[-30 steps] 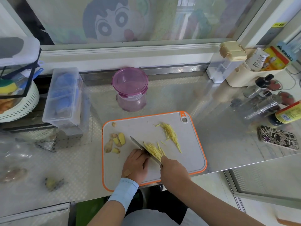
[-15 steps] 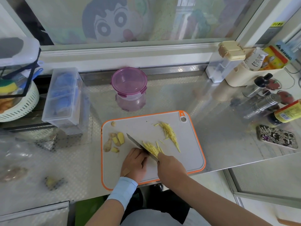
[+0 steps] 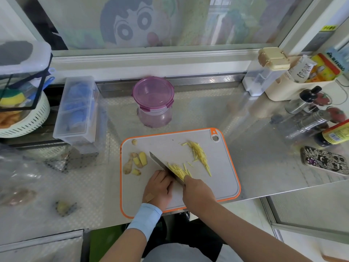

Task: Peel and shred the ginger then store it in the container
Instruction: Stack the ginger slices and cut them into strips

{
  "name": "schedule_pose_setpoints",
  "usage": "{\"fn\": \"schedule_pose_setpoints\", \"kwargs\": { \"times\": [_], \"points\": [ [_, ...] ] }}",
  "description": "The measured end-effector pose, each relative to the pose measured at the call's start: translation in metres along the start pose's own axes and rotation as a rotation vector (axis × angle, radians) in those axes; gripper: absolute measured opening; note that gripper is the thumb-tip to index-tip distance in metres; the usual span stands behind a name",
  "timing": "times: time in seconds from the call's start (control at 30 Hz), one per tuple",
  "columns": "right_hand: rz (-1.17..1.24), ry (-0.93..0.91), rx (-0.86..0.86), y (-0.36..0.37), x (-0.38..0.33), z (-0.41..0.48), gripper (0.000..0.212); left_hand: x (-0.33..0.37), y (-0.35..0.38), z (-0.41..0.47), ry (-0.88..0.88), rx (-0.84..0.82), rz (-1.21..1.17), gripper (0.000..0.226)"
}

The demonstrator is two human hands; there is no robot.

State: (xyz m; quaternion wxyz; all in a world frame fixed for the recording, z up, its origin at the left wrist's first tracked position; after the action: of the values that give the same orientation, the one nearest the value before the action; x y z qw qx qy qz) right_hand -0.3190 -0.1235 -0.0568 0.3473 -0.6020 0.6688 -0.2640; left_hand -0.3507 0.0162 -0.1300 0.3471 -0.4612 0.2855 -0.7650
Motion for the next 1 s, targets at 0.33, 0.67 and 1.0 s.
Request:
{"fn": "schedule_pose_setpoints", "kwargs": {
  "times": [0.33,0.67,1.0],
  "points": [
    [-0.012,0.010,0.029,0.002,0.010,-0.013,0.013,-0.003,0.003,-0.001,-0.003,0.032,0.006,0.014],
    [-0.018,0.025,0.002,0.001,-0.002,-0.002,0.007,0.001,-0.002,0.001,-0.020,0.007,0.002,0.017],
    [-0.025,0.032,0.005,0.003,0.012,-0.016,0.013,0.000,0.000,0.000,-0.014,-0.024,0.019,0.016]
  ]
}}
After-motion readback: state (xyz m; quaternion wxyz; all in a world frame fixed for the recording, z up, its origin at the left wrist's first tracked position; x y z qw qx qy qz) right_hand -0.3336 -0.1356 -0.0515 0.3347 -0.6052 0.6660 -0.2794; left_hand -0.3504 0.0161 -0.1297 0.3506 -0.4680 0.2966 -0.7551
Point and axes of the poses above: each hand's wrist, its own z-axis towards the middle knuckle, its own y-axis out of the palm, x = y × z, the point moved 1 cm from there along z, towards the middle knuckle, and after that the axes turned 10 degrees about y, right-handed, at the moved point
